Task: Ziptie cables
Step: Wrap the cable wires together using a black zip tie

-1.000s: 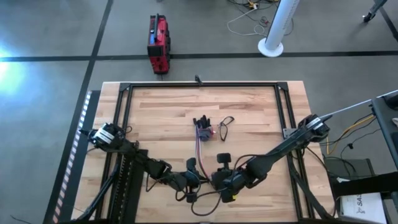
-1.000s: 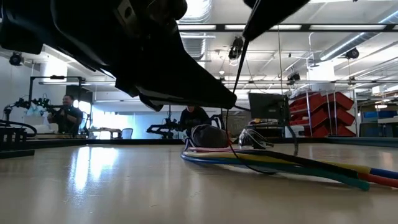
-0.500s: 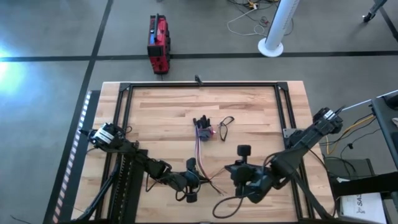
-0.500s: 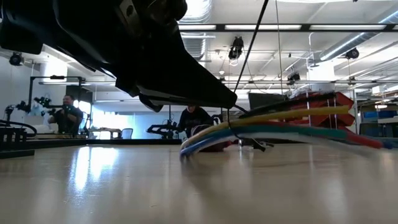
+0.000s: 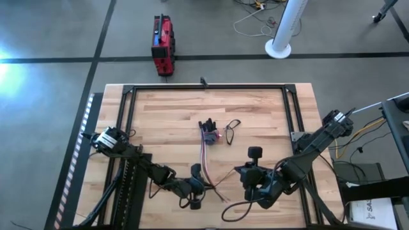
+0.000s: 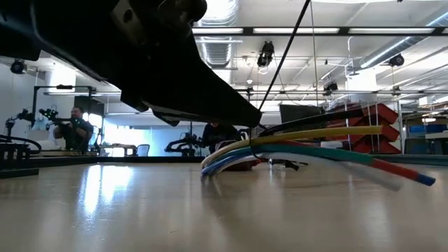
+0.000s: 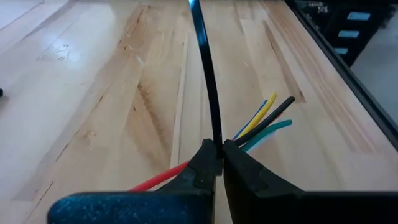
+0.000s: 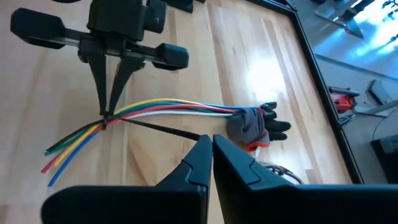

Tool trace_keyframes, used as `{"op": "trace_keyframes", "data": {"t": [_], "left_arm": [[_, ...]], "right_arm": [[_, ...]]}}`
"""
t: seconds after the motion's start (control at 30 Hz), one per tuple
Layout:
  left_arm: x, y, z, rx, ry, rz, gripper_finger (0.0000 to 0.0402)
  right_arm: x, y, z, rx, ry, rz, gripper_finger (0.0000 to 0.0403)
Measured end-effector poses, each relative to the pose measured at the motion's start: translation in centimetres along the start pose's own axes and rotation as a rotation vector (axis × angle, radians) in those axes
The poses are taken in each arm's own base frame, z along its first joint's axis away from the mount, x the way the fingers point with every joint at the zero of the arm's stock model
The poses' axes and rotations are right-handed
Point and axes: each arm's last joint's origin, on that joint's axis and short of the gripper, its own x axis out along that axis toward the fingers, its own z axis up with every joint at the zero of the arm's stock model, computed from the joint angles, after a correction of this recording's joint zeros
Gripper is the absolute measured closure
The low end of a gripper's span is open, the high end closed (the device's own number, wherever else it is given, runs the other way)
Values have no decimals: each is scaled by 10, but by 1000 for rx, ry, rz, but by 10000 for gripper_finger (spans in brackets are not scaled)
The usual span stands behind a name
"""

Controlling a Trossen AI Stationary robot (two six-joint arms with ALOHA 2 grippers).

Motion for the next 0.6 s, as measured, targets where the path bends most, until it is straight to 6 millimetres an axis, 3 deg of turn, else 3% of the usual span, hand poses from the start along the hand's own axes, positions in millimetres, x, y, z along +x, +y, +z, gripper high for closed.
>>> {"op": "trace_keyframes", "data": {"t": [0.23,0.6], "left_arm": [[-5,-3,-5,68,94,-74,400],[-60,-12,4,94,373,-112,400]], "right_arm": [[5,10,-4,-5,54,75,388],[46,47,-10,-41,99,89,270]]}}
